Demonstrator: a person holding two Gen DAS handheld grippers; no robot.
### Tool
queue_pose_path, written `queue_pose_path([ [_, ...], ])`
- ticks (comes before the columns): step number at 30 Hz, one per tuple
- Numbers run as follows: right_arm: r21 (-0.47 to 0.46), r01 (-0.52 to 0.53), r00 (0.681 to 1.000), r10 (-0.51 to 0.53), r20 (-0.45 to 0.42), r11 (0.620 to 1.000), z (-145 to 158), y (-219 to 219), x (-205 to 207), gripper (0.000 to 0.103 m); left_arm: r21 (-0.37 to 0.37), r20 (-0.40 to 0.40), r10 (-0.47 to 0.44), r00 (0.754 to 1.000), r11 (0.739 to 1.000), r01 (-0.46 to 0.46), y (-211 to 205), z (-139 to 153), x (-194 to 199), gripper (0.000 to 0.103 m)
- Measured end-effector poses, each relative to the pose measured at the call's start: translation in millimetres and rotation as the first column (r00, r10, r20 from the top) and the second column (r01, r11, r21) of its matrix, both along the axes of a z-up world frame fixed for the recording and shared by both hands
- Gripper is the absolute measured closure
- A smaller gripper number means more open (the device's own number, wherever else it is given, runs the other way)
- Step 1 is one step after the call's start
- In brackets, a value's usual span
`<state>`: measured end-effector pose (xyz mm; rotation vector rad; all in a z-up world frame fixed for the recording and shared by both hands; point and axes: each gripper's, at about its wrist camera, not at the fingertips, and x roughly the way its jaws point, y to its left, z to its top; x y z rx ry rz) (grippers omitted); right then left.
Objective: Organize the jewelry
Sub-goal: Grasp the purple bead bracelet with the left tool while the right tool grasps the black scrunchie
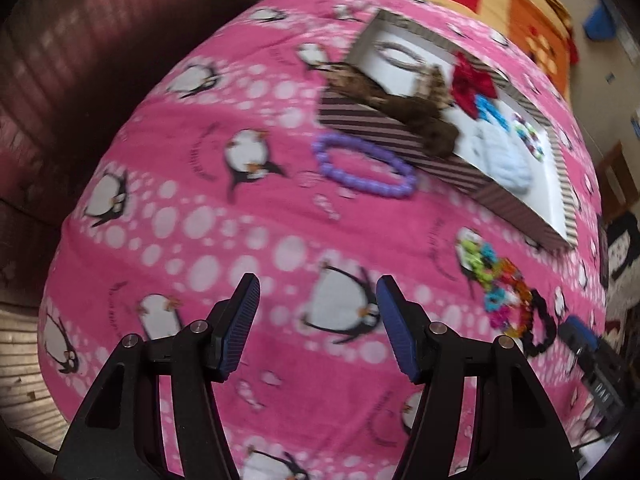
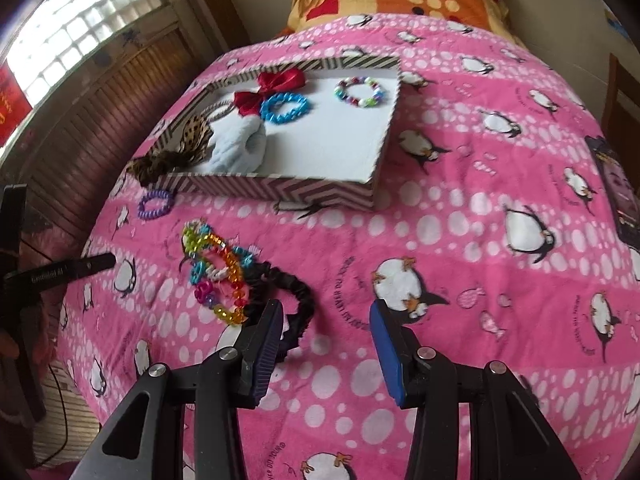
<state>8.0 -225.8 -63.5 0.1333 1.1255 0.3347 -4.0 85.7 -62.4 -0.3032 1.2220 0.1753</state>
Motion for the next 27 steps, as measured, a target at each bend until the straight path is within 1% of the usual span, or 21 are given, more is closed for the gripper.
queue_pose_path([
  [3,-0.011,-0.020,1.000,0.020,-0.017,1.000,-10,9,3,0.060,-0.009,-0.006,0.031,0.999,0.999,-0.031,14,-3,2,0.043],
  [6,-0.037,-0.035,0.999,0.034,-0.016,0.999,-20,18,8,0.060,-0.010,-0.014,0.042,0.999,0.999,-0.043,19,-6,5,0.043],
  [7,-0.046,-0.045,0.999,0.044,-0.016,0.998,-23,20,10,0.063,-0.012,-0.015,0.043,0.999,0.999,-0.043,20,-6,8,0.042],
  [8,-0.054,-0.052,0.999,0.052,-0.015,0.997,-25,22,11,0.073,-0.013,-0.016,0.045,0.999,0.999,-0.046,21,-7,11,0.042],
  [10,-0.091,-0.057,0.998,0.057,-0.002,0.994,-28,25,13,0.078,-0.013,-0.014,0.049,0.999,0.999,-0.049,22,-9,18,0.043],
  [11,-0.092,-0.052,0.999,0.053,0.003,0.994,-28,23,14,0.083,-0.009,-0.012,0.050,0.999,0.999,-0.050,22,-10,23,0.042],
  [12,-0.093,-0.045,0.999,0.045,0.001,0.995,-28,21,16,0.084,-0.004,-0.013,0.050,0.999,0.999,-0.050,22,-11,29,0.042],
  [16,-0.112,-0.020,1.000,0.019,-0.010,0.993,-28,11,19,0.085,0.016,-0.006,0.051,0.999,0.999,-0.051,24,-15,51,0.042],
  [21,-0.089,-0.009,1.000,0.007,-0.023,0.996,-31,8,22,0.085,0.056,0.008,0.050,0.999,0.997,-0.050,26,-19,81,0.042],
  [25,-0.085,-0.001,1.000,-0.001,-0.029,0.996,-31,8,23,0.084,0.085,-0.005,0.004,1.000,0.996,-0.003,18,-26,99,0.042],
  [27,-0.080,0.003,0.999,-0.005,-0.031,0.997,-32,8,24,0.083,0.117,-0.015,-0.017,1.000,0.993,0.018,13,-30,104,0.042],
])
